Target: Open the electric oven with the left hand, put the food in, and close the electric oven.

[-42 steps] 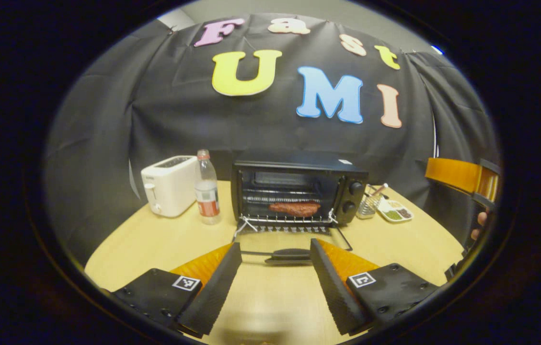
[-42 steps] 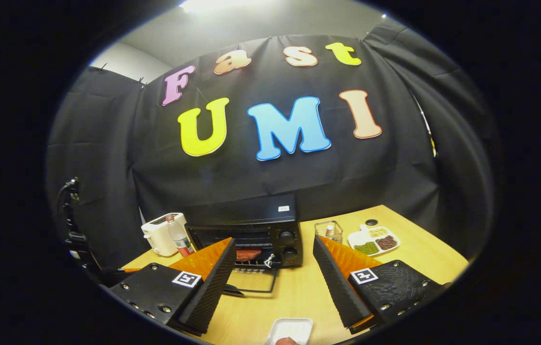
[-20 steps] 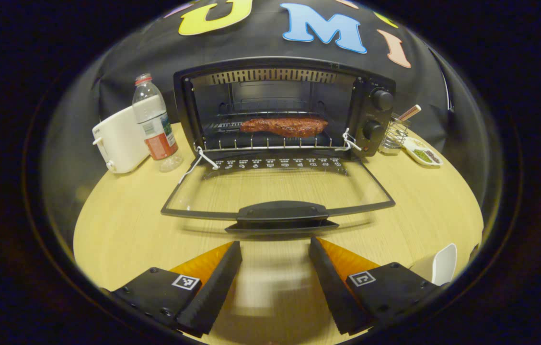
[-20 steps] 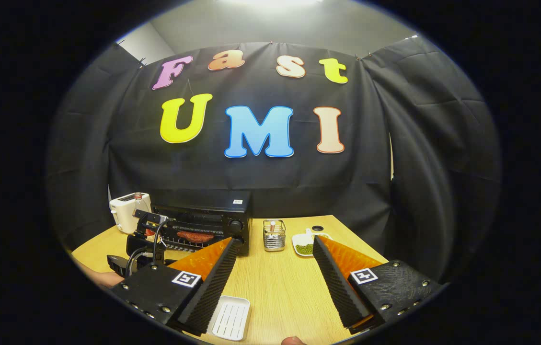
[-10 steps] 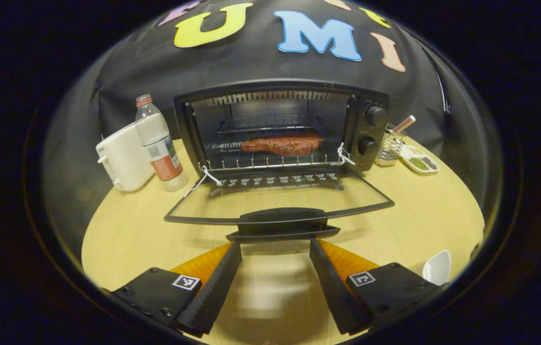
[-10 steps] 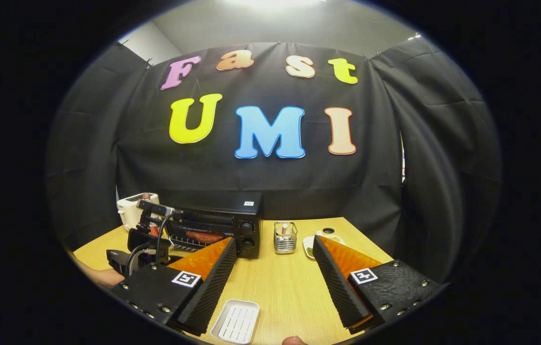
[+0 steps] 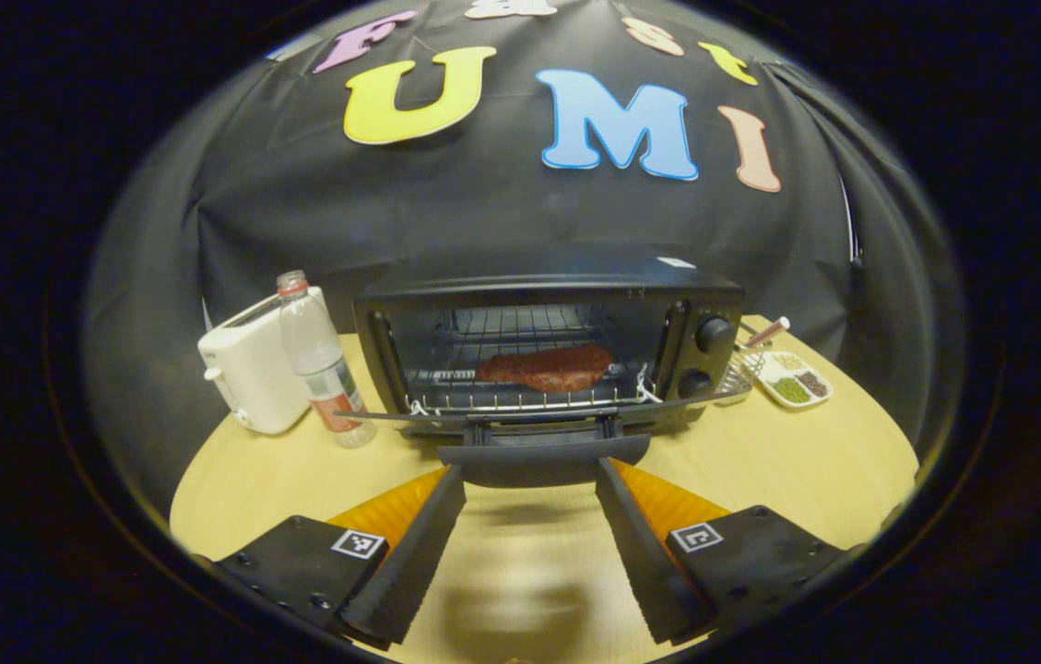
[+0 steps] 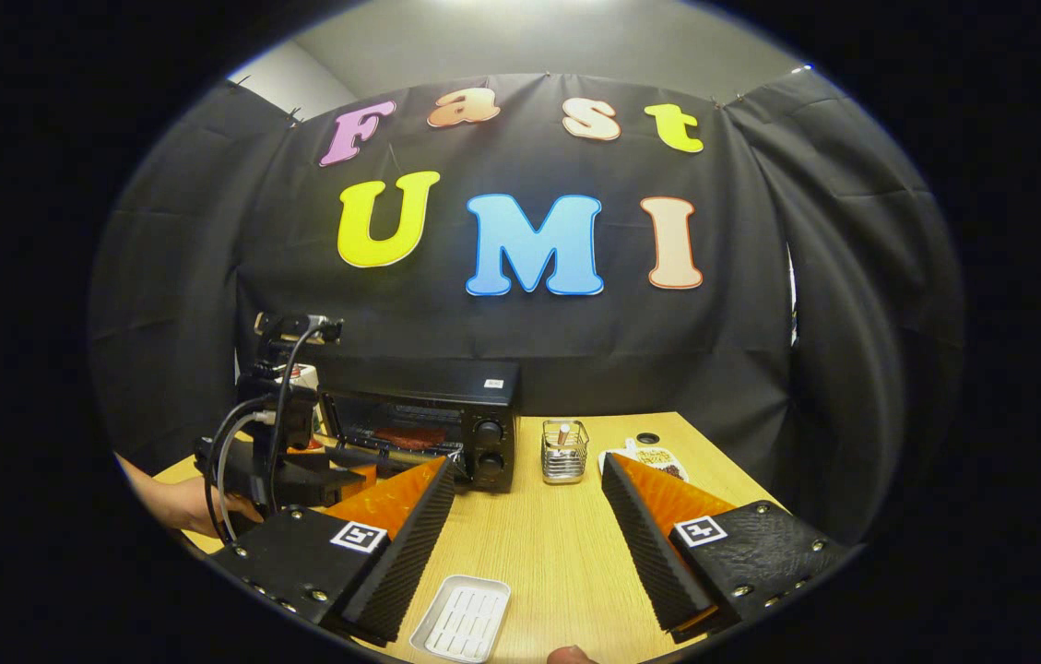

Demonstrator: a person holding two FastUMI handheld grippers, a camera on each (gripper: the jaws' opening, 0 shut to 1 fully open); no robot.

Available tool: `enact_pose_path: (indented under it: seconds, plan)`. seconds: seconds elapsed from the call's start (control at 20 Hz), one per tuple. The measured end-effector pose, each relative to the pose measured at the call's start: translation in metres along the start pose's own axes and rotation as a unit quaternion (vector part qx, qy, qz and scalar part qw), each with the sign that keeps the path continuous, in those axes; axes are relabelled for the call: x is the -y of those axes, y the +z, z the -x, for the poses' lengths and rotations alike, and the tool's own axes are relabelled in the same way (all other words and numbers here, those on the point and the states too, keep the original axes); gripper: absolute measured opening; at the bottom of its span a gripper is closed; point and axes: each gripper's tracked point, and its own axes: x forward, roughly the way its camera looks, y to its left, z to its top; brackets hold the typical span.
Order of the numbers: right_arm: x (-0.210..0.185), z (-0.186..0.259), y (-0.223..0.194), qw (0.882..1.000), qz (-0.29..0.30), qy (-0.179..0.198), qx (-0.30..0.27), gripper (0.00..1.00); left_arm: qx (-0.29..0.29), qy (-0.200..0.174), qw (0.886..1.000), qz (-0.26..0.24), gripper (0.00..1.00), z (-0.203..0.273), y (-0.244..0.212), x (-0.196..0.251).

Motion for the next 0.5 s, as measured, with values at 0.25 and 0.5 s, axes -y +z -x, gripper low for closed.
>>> enact_pose_path:
  seconds: [0.25,0.5]
  plan:
    - [0.009,-0.006,0.000,1.000,0.004,-0.012,-0.001,0.98,0.049,-0.002,0.998,-0.039,0.96,-0.018,0.047,-0.003]
    - [0.021,-0.012,0.013,0.999,-0.008,-0.030,0.013,0.98,0.115,-0.007,0.993,-0.007,1.00,0.012,0.094,-0.002]
